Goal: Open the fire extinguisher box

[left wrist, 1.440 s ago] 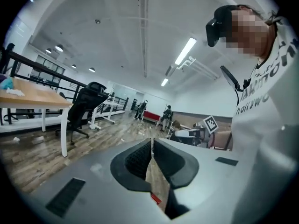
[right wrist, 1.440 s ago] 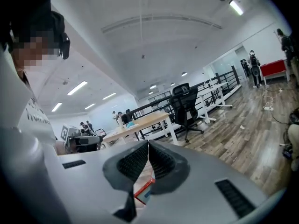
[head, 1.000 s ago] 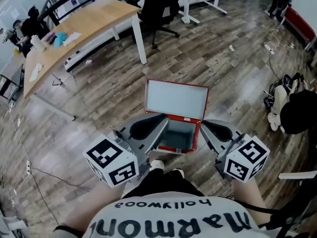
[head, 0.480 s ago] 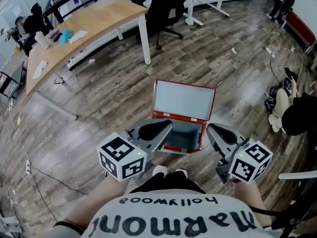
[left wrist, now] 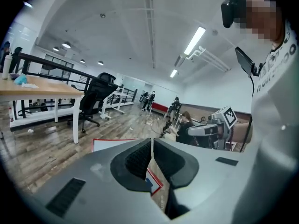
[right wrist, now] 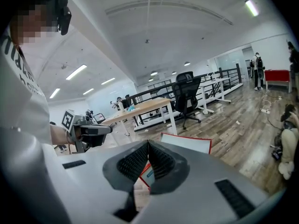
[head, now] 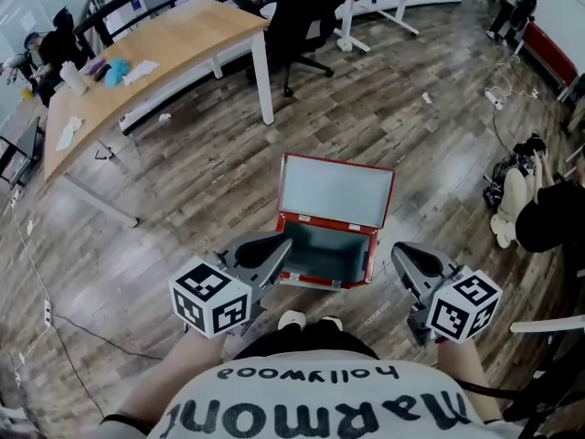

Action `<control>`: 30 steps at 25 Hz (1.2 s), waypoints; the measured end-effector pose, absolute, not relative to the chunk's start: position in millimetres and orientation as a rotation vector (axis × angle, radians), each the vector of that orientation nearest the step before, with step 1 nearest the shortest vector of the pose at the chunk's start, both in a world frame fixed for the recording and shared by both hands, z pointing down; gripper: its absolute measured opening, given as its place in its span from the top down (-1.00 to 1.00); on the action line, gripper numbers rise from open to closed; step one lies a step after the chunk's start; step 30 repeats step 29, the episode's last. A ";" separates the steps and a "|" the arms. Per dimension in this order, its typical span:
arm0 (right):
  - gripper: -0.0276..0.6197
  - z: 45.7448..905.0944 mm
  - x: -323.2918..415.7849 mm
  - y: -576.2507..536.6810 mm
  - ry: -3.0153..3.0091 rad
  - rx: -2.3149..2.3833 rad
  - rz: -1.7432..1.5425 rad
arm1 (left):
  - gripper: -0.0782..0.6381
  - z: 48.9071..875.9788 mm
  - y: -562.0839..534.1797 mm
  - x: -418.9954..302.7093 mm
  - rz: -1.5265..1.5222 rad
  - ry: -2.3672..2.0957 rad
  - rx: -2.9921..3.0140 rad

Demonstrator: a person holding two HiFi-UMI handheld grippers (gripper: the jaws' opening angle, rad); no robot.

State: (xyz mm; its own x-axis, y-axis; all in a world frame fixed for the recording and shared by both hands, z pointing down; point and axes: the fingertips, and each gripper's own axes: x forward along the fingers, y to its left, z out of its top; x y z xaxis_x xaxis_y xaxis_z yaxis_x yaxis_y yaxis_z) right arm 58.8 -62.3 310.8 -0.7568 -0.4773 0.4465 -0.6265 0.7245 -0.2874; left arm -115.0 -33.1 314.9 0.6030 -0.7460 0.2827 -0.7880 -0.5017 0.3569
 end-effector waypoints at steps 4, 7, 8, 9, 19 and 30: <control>0.89 314.1 58.2 -68.8 -2.566 0.854 0.597 | 0.73 317.6 -38.0 -116.6 0.138 -1.226 2.375; 0.89 317.1 55.1 -71.0 -2.555 0.813 0.582 | 0.73 319.0 -41.7 -117.4 0.132 -1.235 2.361; 0.89 318.4 54.2 -71.3 -2.554 0.800 0.583 | 0.73 319.2 -42.7 -117.3 0.130 -1.238 2.359; 0.89 319.3 53.7 -72.0 -2.553 0.791 0.584 | 0.73 319.1 -43.8 -116.8 0.130 -1.238 2.359; 0.89 323.7 48.5 -82.4 -2.551 0.743 0.586 | 0.73 318.9 -50.8 -116.6 0.138 -1.250 2.351; 0.89 328.6 50.1 -90.5 -2.531 0.714 0.593 | 0.73 315.9 -60.5 -113.7 0.140 -1.249 2.352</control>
